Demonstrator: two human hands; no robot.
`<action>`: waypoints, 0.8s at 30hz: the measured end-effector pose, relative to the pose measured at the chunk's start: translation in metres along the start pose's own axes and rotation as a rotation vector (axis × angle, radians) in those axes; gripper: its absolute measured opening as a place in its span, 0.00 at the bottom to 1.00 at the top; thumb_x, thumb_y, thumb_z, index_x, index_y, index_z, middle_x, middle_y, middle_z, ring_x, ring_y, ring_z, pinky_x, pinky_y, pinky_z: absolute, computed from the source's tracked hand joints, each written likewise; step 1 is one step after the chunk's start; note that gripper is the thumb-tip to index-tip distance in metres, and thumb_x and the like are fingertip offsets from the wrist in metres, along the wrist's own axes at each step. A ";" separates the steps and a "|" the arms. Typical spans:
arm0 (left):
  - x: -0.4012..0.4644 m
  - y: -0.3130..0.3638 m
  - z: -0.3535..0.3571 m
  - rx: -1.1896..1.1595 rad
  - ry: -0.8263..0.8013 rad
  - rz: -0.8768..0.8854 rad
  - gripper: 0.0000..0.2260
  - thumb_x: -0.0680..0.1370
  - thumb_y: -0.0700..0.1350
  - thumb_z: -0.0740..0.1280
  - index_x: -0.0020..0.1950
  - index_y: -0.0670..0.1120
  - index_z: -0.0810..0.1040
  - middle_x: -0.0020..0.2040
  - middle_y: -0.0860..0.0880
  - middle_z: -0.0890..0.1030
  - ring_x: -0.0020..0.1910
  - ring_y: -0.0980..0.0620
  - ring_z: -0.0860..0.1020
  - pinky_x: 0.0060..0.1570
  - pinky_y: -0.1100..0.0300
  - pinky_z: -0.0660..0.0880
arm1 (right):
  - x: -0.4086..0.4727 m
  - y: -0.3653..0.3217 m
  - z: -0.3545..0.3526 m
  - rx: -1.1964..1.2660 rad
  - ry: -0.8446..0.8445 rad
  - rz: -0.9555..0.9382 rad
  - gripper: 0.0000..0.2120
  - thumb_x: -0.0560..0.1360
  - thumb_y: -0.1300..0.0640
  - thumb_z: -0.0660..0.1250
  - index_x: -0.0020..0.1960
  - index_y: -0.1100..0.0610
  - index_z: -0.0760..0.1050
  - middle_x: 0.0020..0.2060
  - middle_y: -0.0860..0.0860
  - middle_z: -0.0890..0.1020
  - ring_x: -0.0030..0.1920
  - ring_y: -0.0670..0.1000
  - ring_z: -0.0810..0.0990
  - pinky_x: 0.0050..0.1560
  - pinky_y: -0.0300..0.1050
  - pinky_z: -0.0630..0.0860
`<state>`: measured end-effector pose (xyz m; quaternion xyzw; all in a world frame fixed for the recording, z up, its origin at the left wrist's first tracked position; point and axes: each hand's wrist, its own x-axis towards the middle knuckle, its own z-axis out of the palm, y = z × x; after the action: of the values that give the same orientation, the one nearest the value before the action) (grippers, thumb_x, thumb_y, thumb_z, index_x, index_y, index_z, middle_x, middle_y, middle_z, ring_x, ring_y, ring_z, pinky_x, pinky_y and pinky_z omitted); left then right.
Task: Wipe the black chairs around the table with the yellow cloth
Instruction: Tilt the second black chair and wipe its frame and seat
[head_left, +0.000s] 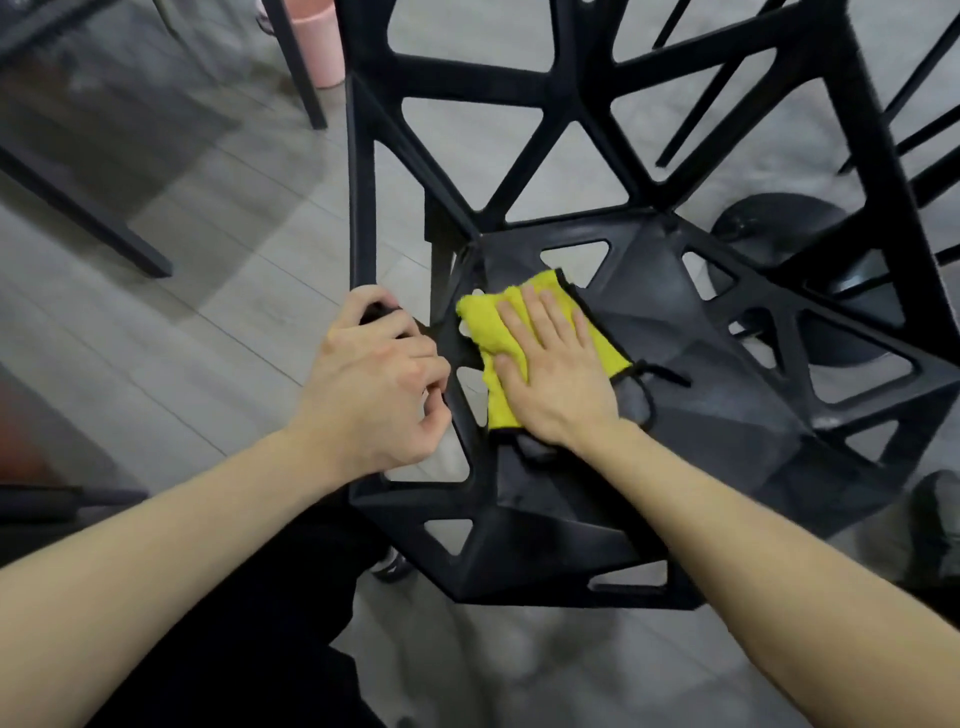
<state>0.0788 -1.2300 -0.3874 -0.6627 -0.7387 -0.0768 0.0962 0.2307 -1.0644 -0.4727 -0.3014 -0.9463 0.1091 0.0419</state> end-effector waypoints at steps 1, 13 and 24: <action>0.000 0.001 -0.001 0.019 -0.012 -0.001 0.08 0.72 0.46 0.65 0.35 0.49 0.82 0.34 0.54 0.82 0.40 0.46 0.78 0.70 0.46 0.68 | 0.028 -0.002 0.000 -0.014 0.006 0.025 0.33 0.84 0.38 0.46 0.87 0.46 0.52 0.87 0.49 0.50 0.86 0.51 0.45 0.85 0.59 0.45; 0.001 -0.004 0.006 -0.016 0.065 0.038 0.06 0.71 0.46 0.68 0.40 0.48 0.85 0.46 0.52 0.85 0.53 0.45 0.81 0.74 0.42 0.65 | -0.011 0.103 -0.037 -0.130 -0.192 -0.247 0.36 0.81 0.28 0.47 0.86 0.39 0.48 0.87 0.49 0.50 0.86 0.51 0.45 0.85 0.55 0.41; -0.006 0.003 0.012 -0.457 0.230 -0.548 0.40 0.81 0.36 0.65 0.87 0.37 0.46 0.88 0.37 0.50 0.86 0.42 0.55 0.82 0.47 0.62 | -0.048 -0.031 -0.009 0.113 -0.075 -0.209 0.31 0.86 0.40 0.45 0.87 0.47 0.48 0.86 0.49 0.49 0.86 0.48 0.44 0.85 0.53 0.41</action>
<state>0.0823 -1.2326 -0.4001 -0.4317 -0.8369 -0.3365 0.0037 0.2534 -1.1154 -0.4572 -0.1940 -0.9658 0.1683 0.0346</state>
